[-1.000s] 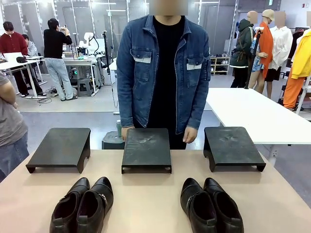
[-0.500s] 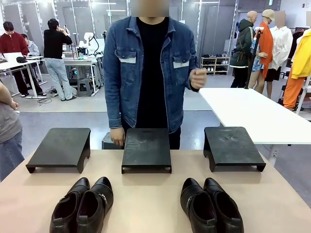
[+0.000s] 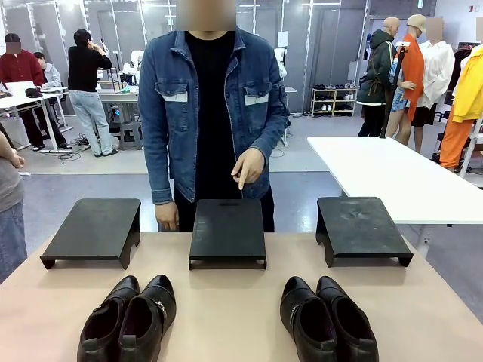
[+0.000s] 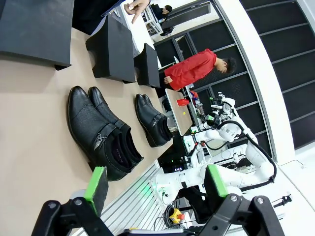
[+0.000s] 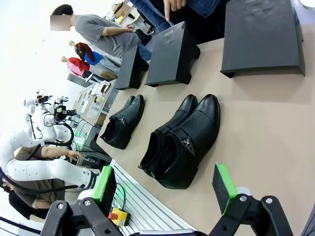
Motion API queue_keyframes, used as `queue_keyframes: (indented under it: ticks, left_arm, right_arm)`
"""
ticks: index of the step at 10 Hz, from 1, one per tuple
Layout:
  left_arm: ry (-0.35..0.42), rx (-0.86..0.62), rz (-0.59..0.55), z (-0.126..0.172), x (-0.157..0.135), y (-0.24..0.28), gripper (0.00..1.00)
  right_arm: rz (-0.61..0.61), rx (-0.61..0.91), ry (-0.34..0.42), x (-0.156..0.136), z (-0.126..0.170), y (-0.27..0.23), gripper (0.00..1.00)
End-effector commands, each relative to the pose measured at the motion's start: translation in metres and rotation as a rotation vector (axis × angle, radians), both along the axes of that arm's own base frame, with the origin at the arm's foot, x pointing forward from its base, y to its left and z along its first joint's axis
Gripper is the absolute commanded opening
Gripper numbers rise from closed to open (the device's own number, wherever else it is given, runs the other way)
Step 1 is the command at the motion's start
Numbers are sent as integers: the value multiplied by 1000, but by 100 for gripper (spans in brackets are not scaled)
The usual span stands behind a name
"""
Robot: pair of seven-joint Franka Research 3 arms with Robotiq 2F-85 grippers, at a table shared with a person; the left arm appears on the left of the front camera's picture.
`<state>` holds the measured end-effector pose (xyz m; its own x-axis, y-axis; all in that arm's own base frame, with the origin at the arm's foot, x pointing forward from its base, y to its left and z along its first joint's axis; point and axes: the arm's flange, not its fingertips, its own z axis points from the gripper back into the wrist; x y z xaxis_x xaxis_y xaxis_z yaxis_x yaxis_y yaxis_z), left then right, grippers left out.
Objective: Place the shoes on the stand as instructed by the person.
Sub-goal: Pick up one pair of Shoes and place it on the Shoes Stand indicated by the person.
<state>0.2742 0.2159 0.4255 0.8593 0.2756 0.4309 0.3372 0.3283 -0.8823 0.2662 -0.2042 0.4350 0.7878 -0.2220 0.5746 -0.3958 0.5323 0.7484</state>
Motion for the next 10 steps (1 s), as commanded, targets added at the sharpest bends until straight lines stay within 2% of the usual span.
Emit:
queue_keyframes:
  ticks: [1, 10]
  left_arm:
    - [-8, 0, -8, 2, 0, 3, 100]
    - [-8, 0, -8, 2, 0, 3, 100]
  right_arm:
    - [-1, 9, -21, 2, 0, -1, 100]
    - [-1, 9, -21, 2, 0, -1, 100]
